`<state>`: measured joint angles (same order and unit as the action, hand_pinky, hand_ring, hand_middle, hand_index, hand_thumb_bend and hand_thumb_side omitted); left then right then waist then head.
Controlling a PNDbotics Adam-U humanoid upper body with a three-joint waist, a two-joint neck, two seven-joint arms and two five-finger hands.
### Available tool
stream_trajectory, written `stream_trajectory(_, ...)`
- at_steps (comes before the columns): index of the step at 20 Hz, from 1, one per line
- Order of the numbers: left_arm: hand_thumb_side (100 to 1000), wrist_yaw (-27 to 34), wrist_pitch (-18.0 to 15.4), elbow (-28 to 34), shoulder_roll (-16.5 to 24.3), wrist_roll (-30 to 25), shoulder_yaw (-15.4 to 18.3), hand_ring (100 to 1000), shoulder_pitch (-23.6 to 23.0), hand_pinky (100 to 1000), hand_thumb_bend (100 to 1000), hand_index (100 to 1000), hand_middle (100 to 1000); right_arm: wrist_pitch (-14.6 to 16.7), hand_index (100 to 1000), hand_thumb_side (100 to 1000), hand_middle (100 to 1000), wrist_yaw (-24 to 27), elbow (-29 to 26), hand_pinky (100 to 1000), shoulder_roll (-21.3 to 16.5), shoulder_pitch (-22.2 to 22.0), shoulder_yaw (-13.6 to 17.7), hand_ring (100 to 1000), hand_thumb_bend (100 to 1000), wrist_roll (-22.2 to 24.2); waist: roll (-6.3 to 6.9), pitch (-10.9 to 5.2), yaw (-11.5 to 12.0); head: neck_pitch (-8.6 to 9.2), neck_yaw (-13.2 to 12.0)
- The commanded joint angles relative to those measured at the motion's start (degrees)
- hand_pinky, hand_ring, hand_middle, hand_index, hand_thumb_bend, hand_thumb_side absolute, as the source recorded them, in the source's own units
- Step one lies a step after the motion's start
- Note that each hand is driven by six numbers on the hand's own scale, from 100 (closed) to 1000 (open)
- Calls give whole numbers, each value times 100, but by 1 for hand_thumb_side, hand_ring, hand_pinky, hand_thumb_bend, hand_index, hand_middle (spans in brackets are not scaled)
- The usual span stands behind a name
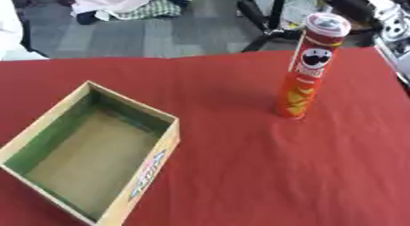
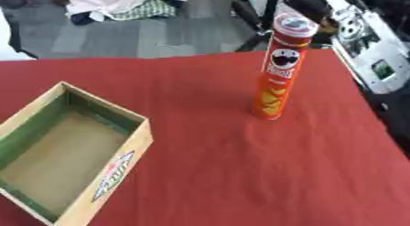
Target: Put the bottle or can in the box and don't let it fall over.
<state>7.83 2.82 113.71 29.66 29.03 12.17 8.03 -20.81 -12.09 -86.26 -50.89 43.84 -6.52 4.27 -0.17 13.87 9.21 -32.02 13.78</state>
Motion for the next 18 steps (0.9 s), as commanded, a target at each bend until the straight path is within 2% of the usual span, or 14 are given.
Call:
stream_trajectory(1,440,14,-1,88,139,-14,36,815,49,871,548,702,827,-12,918,996,915,53,-266,866,-291,-14,30,949,146,84,-3,-52,5,62,0)
stream_trajectory(7,440,22,-4,88,131,-14,34,815,60,871,547,702,827,-55,919,994,919,41,-451,874,-300,-159,-27,953,167,204,-12,-45,1,84,11)
stream_trajectory(18,439,36,-5,88,119,-11,36,815,54,871,546,702,827,-62,921,982,925,-43,-405,887,-282,-233,-68,959,198,297,-7,-32,-5,97,15)
